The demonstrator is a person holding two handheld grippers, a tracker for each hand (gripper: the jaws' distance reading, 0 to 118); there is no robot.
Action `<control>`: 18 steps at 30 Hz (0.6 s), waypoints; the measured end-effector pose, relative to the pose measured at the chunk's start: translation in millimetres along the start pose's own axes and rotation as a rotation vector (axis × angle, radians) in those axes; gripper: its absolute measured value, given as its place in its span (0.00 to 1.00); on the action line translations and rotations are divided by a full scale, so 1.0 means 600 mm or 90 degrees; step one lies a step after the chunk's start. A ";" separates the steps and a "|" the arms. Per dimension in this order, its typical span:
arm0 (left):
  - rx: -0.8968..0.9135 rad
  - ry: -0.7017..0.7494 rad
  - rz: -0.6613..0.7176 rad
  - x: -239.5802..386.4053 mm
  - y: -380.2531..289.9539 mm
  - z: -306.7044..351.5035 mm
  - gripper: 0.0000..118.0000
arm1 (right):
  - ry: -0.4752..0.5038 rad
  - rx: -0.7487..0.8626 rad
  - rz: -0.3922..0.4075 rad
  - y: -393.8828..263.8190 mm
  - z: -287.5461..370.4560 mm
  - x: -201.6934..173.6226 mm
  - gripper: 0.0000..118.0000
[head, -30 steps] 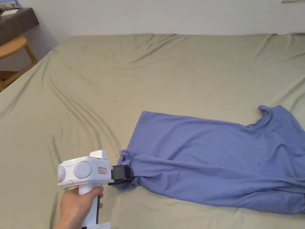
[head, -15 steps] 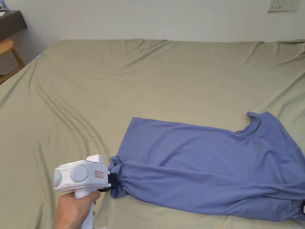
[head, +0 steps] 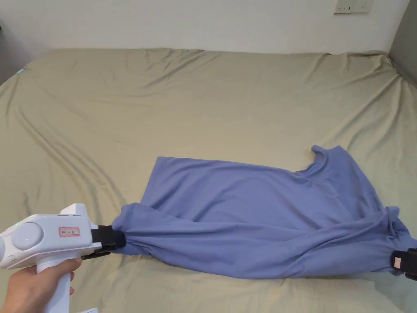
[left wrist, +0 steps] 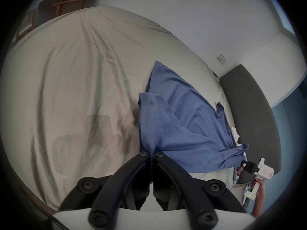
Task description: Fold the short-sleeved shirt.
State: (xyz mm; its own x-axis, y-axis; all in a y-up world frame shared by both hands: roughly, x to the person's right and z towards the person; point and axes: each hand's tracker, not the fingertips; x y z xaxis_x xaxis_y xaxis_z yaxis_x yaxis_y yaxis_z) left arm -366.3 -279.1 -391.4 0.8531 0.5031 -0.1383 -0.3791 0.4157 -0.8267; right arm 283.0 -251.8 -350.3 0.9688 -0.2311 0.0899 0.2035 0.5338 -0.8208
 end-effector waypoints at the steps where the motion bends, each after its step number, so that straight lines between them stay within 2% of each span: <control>1: -0.002 -0.010 0.010 -0.001 -0.003 0.005 0.01 | 0.004 0.003 0.002 -0.002 0.007 -0.001 0.08; 10: 0.012 -0.030 0.010 -0.025 -0.017 0.082 0.01 | 0.025 0.008 -0.002 -0.043 0.071 0.024 0.08; 13: 0.012 -0.022 0.002 -0.035 -0.048 0.113 0.01 | 0.028 -0.018 0.001 -0.090 0.085 0.040 0.08; 18: -0.025 -0.042 0.025 -0.067 -0.118 0.126 0.01 | 0.017 -0.068 -0.024 -0.181 0.080 0.066 0.08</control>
State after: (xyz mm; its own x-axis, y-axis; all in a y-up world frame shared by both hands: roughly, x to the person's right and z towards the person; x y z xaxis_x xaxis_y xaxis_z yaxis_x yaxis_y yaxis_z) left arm -400.8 -271.5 -286.2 0.8117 0.5682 -0.1357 -0.3966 0.3655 -0.8421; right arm 306.2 -280.1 -230.6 0.9564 -0.2715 0.1077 0.2217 0.4344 -0.8730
